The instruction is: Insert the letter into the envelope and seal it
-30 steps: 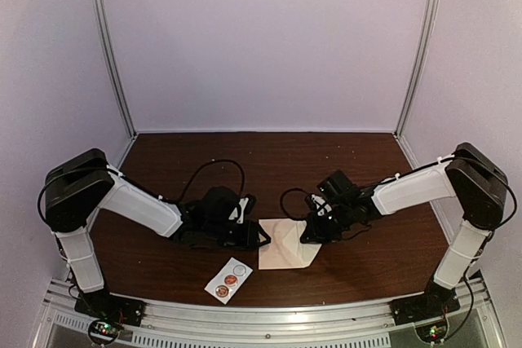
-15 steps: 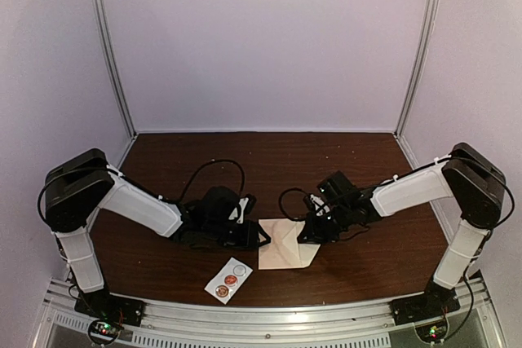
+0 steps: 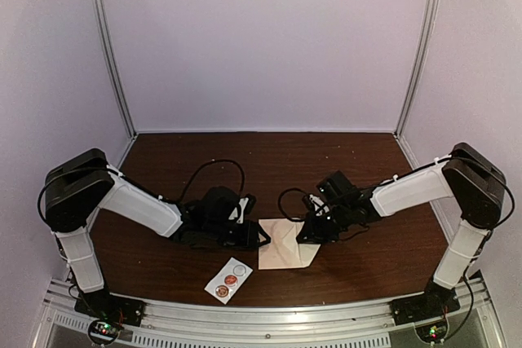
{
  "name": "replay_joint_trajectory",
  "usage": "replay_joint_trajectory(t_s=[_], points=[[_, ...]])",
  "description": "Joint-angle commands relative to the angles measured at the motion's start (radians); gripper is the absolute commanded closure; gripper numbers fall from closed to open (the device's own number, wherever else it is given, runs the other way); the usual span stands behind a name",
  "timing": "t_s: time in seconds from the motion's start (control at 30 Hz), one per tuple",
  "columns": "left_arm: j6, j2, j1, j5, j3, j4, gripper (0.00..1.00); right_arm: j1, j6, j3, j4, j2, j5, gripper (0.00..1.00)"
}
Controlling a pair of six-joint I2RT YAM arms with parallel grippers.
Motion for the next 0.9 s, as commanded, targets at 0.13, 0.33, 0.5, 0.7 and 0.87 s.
replay_joint_trajectory(t_s=[0.13, 0.33, 0.5, 0.7, 0.87], points=[[0.016, -0.027, -0.002, -0.02, -0.02, 0.0, 0.57, -0.014, -0.08, 0.057, -0.193, -0.129, 0.102, 0.76], [0.035, -0.064, -0.001, -0.041, -0.001, -0.029, 0.57, -0.066, -0.116, 0.059, -0.262, -0.224, 0.146, 0.66], [0.05, -0.095, 0.004, -0.066, 0.009, -0.06, 0.56, -0.088, -0.12, 0.03, -0.249, -0.271, 0.156, 0.56], [0.05, -0.094, 0.01, -0.064, -0.004, -0.063, 0.56, -0.11, -0.116, -0.032, -0.203, -0.273, 0.137, 0.47], [0.039, -0.079, 0.01, -0.047, -0.017, -0.04, 0.56, -0.129, -0.099, -0.079, -0.149, -0.261, 0.108, 0.47]])
